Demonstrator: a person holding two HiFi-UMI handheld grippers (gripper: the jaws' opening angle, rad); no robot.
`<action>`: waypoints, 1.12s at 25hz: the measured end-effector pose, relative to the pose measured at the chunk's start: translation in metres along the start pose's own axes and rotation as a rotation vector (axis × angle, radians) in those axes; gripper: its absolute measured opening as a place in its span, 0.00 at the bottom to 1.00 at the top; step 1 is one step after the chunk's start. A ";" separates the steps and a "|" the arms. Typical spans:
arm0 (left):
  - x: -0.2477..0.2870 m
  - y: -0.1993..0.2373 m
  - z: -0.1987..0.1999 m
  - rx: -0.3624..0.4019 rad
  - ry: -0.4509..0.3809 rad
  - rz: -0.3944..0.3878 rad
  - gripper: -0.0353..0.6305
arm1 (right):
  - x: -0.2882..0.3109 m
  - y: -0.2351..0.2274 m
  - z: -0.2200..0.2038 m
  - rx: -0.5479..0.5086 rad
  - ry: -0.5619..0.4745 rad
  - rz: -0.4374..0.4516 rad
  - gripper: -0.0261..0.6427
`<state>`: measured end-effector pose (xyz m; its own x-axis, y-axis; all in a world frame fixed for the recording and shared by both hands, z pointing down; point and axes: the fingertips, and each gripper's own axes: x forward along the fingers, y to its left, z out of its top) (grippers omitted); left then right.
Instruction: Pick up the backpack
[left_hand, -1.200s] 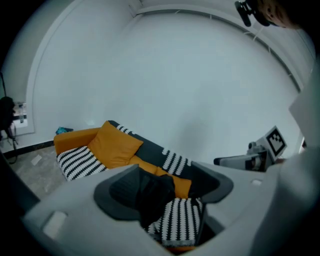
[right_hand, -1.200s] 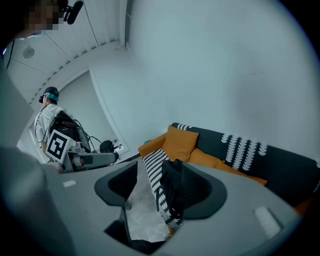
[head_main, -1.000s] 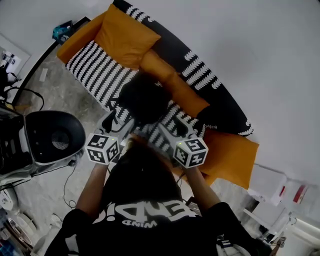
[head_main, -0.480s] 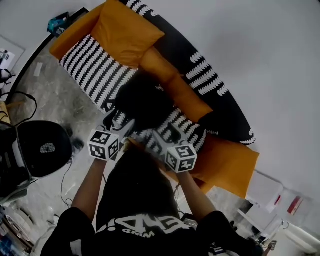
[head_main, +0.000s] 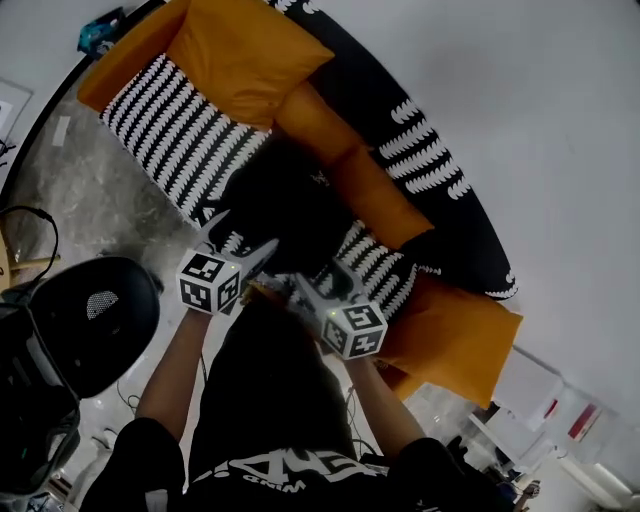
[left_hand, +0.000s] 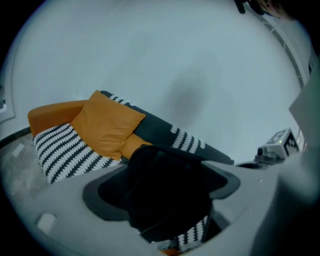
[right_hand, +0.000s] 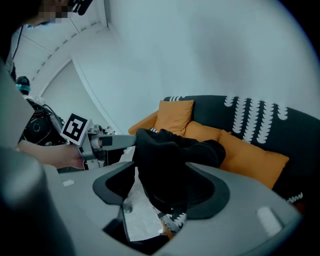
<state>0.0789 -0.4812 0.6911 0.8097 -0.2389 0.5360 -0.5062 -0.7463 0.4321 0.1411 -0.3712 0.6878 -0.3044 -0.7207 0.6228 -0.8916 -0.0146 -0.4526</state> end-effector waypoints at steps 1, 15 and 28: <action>0.005 0.000 -0.002 -0.018 -0.002 -0.023 0.73 | 0.005 -0.002 -0.003 0.010 0.006 0.005 0.48; 0.044 -0.008 -0.018 -0.045 0.035 -0.210 0.63 | 0.032 -0.021 -0.013 0.075 0.005 0.039 0.34; 0.016 -0.028 -0.009 -0.081 0.059 -0.225 0.26 | 0.013 0.012 0.007 -0.016 -0.022 0.146 0.13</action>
<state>0.1032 -0.4585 0.6946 0.8873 -0.0332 0.4600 -0.3387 -0.7238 0.6011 0.1291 -0.3861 0.6861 -0.4242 -0.7296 0.5364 -0.8434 0.1027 -0.5274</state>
